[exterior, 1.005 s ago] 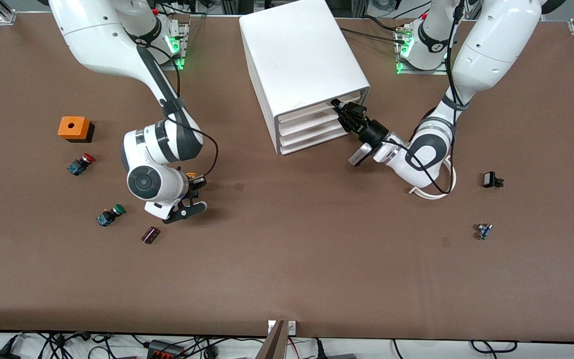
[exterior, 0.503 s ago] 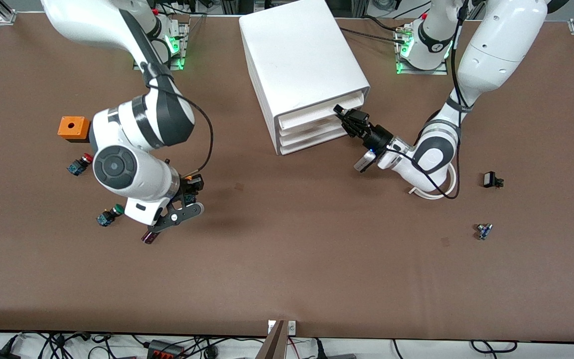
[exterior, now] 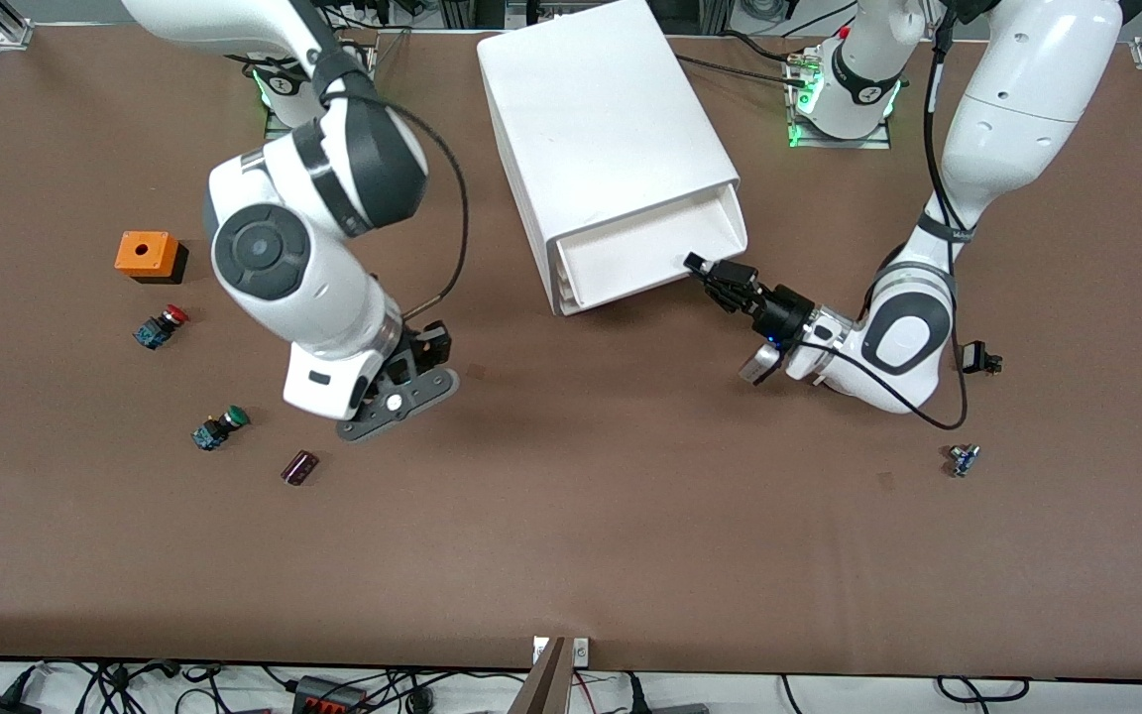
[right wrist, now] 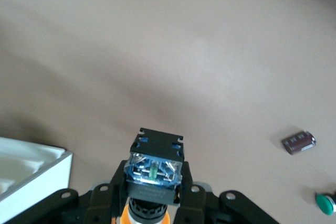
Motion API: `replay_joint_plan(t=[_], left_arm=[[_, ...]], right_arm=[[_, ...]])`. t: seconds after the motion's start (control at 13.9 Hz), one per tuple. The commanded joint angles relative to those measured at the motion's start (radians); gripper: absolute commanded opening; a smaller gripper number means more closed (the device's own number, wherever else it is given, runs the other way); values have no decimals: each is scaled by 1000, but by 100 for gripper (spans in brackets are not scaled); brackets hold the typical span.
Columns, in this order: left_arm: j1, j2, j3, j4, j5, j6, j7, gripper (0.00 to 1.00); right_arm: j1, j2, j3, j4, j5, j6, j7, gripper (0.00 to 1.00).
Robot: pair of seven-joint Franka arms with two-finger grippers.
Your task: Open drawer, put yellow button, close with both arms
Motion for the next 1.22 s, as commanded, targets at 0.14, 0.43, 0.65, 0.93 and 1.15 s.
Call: replay_joint_plan(t=[0.14, 0.43, 0.65, 0.93, 1.15], left_arm=[[29, 86, 11, 165, 14, -26, -129, 3], [27, 87, 31, 167, 54, 9, -132, 3], [26, 90, 34, 170, 57, 23, -132, 3], [27, 101, 46, 201, 59, 23, -155, 3], [16, 122, 66, 237, 57, 32, -160, 3]], right_arm=[[86, 16, 6, 80, 10, 27, 36, 0], [205, 17, -13, 83, -2, 69, 118, 0], [216, 17, -13, 83, -4, 70, 141, 0], [216, 20, -10, 85, -2, 106, 205, 0], [220, 22, 6, 85, 1, 150, 280, 0]])
